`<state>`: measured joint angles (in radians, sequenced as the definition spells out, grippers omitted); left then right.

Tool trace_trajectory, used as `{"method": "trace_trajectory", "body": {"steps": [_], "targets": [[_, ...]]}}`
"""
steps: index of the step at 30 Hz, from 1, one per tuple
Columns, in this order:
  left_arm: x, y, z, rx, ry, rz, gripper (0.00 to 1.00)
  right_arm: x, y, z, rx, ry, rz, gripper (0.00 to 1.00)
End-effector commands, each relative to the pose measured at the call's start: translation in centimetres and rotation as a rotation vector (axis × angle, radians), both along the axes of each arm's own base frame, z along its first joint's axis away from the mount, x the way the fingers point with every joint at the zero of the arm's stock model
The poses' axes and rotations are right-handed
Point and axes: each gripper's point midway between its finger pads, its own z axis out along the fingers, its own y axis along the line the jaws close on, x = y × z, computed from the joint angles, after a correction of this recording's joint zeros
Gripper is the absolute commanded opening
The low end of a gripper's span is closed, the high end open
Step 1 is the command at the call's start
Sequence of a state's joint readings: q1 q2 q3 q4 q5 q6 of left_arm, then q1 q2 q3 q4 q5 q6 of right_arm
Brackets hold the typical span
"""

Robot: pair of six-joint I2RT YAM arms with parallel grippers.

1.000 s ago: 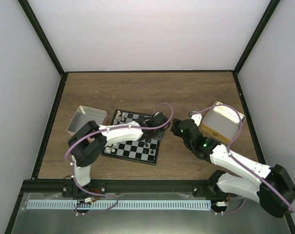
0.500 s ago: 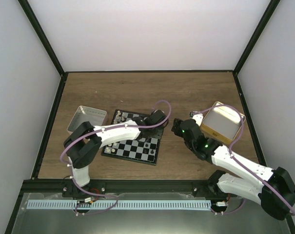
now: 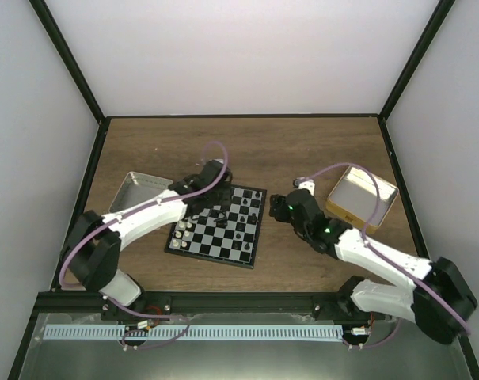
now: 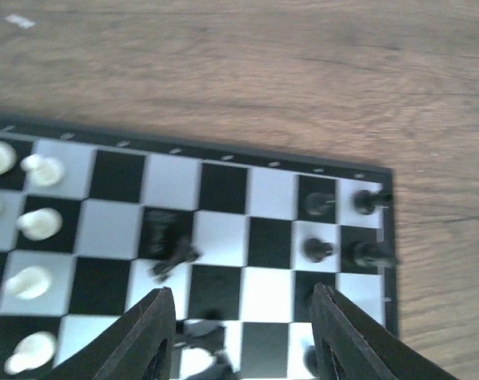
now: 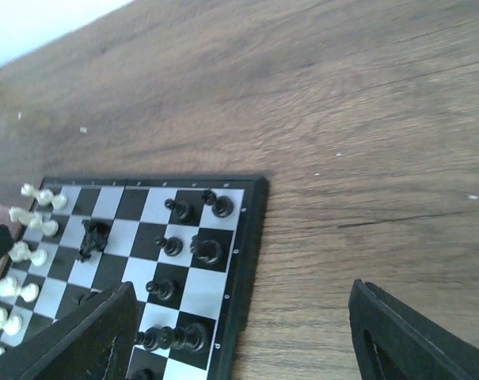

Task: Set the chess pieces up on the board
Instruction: Pick up the chess piece from the chessboard.

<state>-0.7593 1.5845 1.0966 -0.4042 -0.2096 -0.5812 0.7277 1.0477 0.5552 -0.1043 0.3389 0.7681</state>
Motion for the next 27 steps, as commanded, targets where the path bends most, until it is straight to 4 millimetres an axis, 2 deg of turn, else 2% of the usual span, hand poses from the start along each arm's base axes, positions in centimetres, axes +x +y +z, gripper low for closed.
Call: {"method": "trace_trajectory", "body": {"steps": [1,4,8,10,16,22,27], "targets": [[0.0,2.4,0.5,-0.099,0.0,0.064,0.5,1.6,3.5,1.8,-0.041,0.0,0.143,0.74],[-0.1,3.8,0.1,-0.145,0.01,0.085,0.5,2.4,4.3,1.2,-0.075,0.027,0.156,0.74],[0.0,3.8,-1.0,-0.181,0.044,0.068,0.48,3.0,5.6,1.2,-0.065,0.032,0.189,0.73],[0.3,3.8,-1.8,-0.174,0.063,0.06,0.43,3.2,6.0,1.1,-0.061,0.041,0.197,0.72],[1.4,3.3,-3.3,-0.105,0.094,0.018,0.31,3.1,6.1,0.4,-0.064,0.065,0.198,0.7],[2.5,3.1,-4.2,-0.05,0.101,0.007,0.31,3.0,6.0,0.0,-0.071,0.074,0.196,0.7],[2.6,2.8,-4.9,-0.035,0.124,-0.005,0.31,3.0,6.0,-0.2,-0.072,0.079,0.2,0.69]]}}
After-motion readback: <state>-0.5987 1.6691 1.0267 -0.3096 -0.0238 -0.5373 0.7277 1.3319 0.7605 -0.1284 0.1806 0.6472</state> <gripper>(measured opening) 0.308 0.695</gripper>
